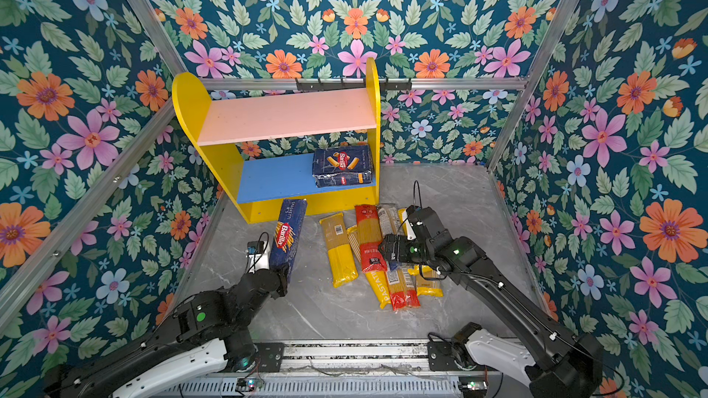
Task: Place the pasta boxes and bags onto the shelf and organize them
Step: 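Lift the spaghetti box upright with the left gripper toward the shelf, then stand the spaghetti box on the blue shelf beside the rigatoni box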
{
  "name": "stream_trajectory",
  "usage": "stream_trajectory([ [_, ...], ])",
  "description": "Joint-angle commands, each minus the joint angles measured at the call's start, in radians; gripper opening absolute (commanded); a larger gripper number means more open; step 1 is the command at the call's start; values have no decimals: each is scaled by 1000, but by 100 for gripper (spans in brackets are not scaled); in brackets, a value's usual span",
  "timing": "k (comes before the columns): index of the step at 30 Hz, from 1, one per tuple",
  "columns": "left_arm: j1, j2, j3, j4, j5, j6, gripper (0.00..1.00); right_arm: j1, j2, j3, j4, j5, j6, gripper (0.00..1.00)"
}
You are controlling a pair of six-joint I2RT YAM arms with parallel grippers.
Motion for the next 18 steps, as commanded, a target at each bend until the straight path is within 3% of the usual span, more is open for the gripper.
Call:
stream_trajectory([
  [1, 0, 39, 33, 95, -120, 37, 15, 0, 0, -3, 28, -22, -19, 99],
  [9, 37, 177, 126, 231, -236, 167, 12, 1, 1, 1, 39, -26, -37, 99],
  [18, 345, 273, 165, 437, 15, 323, 12, -1, -2, 9, 23, -9, -71, 99],
])
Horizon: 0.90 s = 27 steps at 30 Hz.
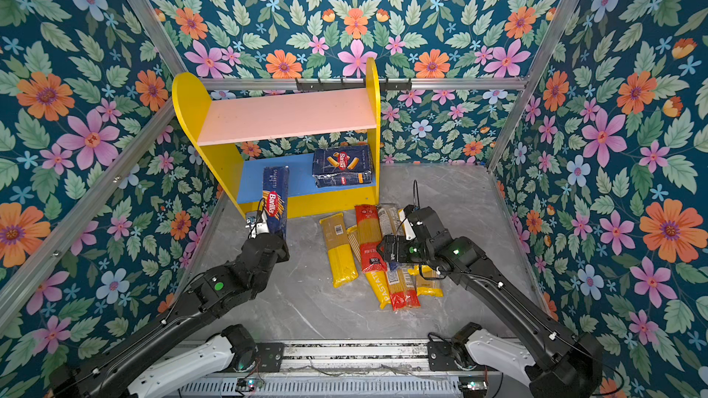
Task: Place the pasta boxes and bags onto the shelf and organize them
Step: 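Stand the spaghetti box on the blue shelf beside the rigatoni box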
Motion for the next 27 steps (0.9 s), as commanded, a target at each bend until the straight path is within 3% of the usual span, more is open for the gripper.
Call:
stream_trajectory([
  [1, 59, 41, 21, 193, 63, 84, 12, -1, -5, 8, 5, 12, -28, 99],
  [15, 337, 311, 160, 393, 328, 153, 11, -93, 10, 26, 5, -33, -63, 99],
  [27, 422, 581, 287, 519, 430, 144, 11, -157, 63, 51, -9, -46, -92, 99],
])
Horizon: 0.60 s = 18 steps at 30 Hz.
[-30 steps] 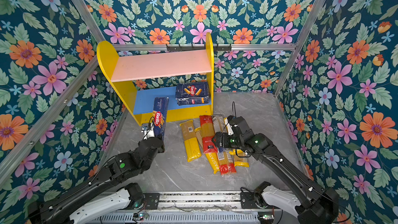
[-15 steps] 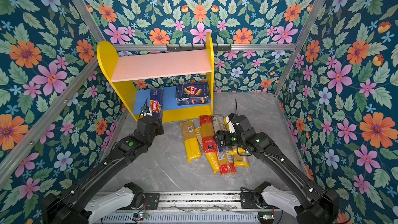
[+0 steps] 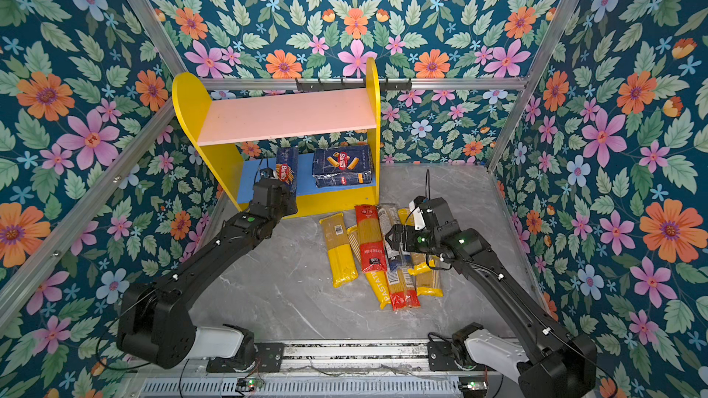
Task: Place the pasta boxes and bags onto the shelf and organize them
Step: 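Stand the spaghetti box on the blue shelf beside the rigatoni box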
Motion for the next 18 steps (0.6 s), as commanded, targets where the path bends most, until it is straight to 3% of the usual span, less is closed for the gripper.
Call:
stream_trajectory([
  [1, 14, 39, 30, 187, 9, -10, 11, -7, 20, 14, -4, 0, -18, 99],
  [10, 26, 155, 79, 247, 65, -32, 11, -29, 62, 41, -5, -4, -31, 99],
  [18, 26, 195, 95, 272, 94, -58, 21, -37, 74, 47, -5, -12, -33, 99],
])
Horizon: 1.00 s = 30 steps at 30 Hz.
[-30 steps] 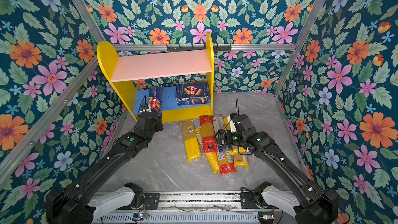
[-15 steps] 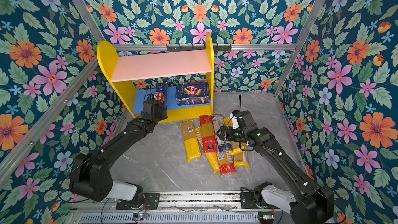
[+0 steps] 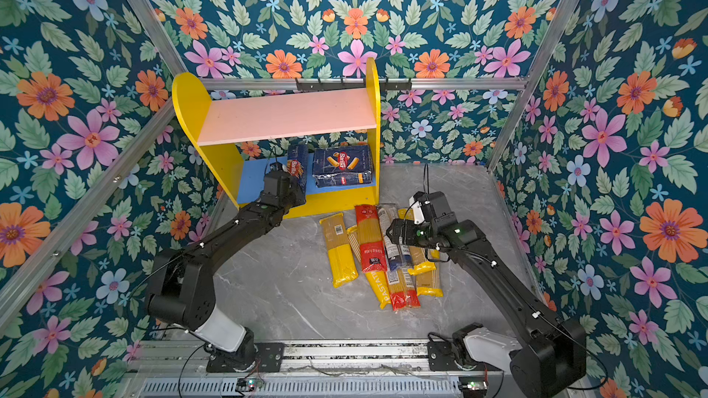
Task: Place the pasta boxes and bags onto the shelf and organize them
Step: 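Stand the spaghetti box on the blue shelf beside the rigatoni box, then open the left gripper and draw it back from the shelf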
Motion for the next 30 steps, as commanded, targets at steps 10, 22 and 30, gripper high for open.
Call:
stream_trajectory([
  [10, 0, 16, 16, 164, 26, -29, 58, -3, -1, -2, -12, -4, -13, 99],
  [22, -18, -63, 6, 114, 67, -26, 87, -3, 0, 1, -26, 17, -1, 99],
  [30, -54, -244, -143, 82, 31, -34, 100, -2, -9, -1, -66, 92, 17, 99],
])
